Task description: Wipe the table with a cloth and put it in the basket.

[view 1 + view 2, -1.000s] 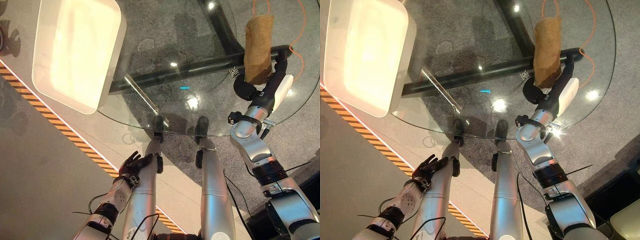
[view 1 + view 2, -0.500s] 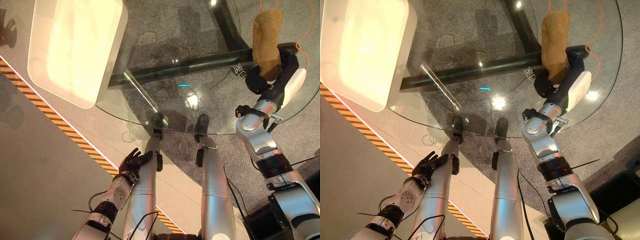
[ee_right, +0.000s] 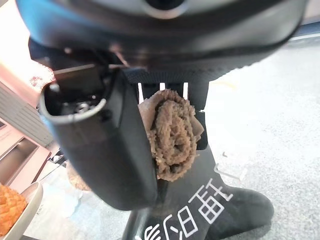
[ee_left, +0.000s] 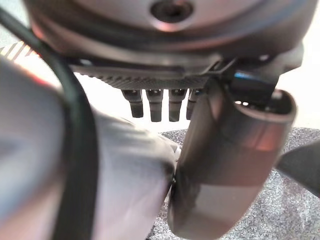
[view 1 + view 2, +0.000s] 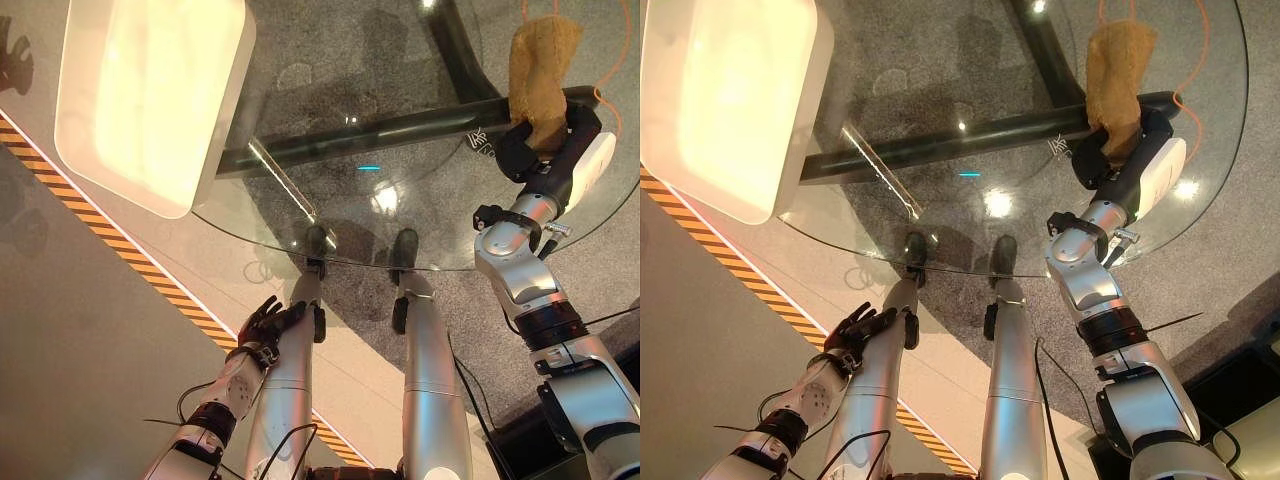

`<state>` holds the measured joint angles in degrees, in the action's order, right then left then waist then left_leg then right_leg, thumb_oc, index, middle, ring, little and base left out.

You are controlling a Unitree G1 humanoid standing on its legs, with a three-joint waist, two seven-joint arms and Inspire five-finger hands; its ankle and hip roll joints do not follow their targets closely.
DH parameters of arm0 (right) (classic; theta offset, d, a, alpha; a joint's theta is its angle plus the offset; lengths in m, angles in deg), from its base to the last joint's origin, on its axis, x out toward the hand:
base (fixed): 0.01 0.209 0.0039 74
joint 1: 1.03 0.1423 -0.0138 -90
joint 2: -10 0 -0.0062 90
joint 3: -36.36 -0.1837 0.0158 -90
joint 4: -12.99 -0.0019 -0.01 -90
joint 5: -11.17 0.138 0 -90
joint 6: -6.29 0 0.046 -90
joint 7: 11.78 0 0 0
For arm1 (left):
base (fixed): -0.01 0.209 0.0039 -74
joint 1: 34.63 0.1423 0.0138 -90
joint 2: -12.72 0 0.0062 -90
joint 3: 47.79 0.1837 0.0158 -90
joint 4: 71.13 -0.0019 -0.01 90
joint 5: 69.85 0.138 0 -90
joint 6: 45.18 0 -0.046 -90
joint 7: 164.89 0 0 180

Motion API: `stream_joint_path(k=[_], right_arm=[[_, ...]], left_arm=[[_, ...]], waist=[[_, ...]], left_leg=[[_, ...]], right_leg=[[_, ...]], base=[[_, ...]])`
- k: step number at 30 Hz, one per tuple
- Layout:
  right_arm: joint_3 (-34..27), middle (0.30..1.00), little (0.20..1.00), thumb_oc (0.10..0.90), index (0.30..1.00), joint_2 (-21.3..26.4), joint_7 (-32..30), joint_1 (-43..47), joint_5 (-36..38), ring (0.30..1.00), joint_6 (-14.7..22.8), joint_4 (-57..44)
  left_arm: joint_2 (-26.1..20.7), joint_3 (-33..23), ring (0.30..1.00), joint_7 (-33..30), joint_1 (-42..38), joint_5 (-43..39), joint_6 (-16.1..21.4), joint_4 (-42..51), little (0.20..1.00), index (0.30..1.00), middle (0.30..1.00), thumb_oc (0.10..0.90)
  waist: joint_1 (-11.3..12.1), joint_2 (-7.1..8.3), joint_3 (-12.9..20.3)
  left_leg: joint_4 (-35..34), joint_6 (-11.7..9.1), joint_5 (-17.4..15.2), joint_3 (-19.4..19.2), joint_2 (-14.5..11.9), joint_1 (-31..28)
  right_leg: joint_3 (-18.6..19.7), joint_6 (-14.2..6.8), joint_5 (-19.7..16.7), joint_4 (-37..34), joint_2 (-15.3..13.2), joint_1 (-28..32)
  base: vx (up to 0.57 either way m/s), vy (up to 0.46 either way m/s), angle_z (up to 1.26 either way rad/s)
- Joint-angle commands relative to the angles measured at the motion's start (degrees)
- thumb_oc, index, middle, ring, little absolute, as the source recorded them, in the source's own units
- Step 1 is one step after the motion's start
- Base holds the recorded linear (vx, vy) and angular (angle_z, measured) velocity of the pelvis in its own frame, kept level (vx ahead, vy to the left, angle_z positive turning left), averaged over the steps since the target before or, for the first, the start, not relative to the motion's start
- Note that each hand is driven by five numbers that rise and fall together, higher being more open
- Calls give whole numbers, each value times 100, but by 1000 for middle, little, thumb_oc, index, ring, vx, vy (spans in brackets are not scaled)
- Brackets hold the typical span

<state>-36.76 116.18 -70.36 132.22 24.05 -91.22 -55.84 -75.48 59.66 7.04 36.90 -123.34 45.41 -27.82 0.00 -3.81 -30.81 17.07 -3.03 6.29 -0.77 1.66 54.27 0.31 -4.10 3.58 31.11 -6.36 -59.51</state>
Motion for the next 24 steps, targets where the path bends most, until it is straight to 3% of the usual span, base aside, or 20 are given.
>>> stream_joint_path(k=[1,5,16,19,24], right_arm=[[0,300,200,100,300,363,-63,-140,-132,300,121,-398],[-12,300,200,100,300,383,45,-201,-570,300,82,-500],[606,300,200,100,300,345,1868,-186,-1256,300,118,-1054],[852,300,200,100,300,231,2232,-126,-1370,300,295,-1195],[1177,300,200,100,300,43,2552,26,-1467,300,286,-1345]], left_arm=[[103,431,900,-259,795,-135,-384,-382,900,900,900,800],[108,432,900,-258,837,-120,-262,-305,900,900,900,800],[96,359,900,-139,937,36,-239,-156,900,900,900,800],[127,408,900,-133,942,82,-235,-154,900,900,900,800],[171,447,900,-30,949,99,-99,-206,900,900,900,800]], waist=[[-24,-194,102],[-19,-191,102],[35,-218,102],[62,-234,102],[103,-263,102]], left_leg=[[898,96,-733,-82,287,298],[886,106,-737,-75,297,287],[885,91,-720,-72,317,306],[897,90,-718,-71,332,322],[901,81,-710,-86,339,322]], right_leg=[[-302,-69,-731,-960,207,98],[-310,-80,-728,-967,207,111],[-387,-70,-666,-916,166,79],[-421,-66,-644,-903,143,66],[-440,-46,-619,-876,135,59]], base=[[0,0,0],[0,0,0],[0,0,0],[0,0,0],[4,4,1]])
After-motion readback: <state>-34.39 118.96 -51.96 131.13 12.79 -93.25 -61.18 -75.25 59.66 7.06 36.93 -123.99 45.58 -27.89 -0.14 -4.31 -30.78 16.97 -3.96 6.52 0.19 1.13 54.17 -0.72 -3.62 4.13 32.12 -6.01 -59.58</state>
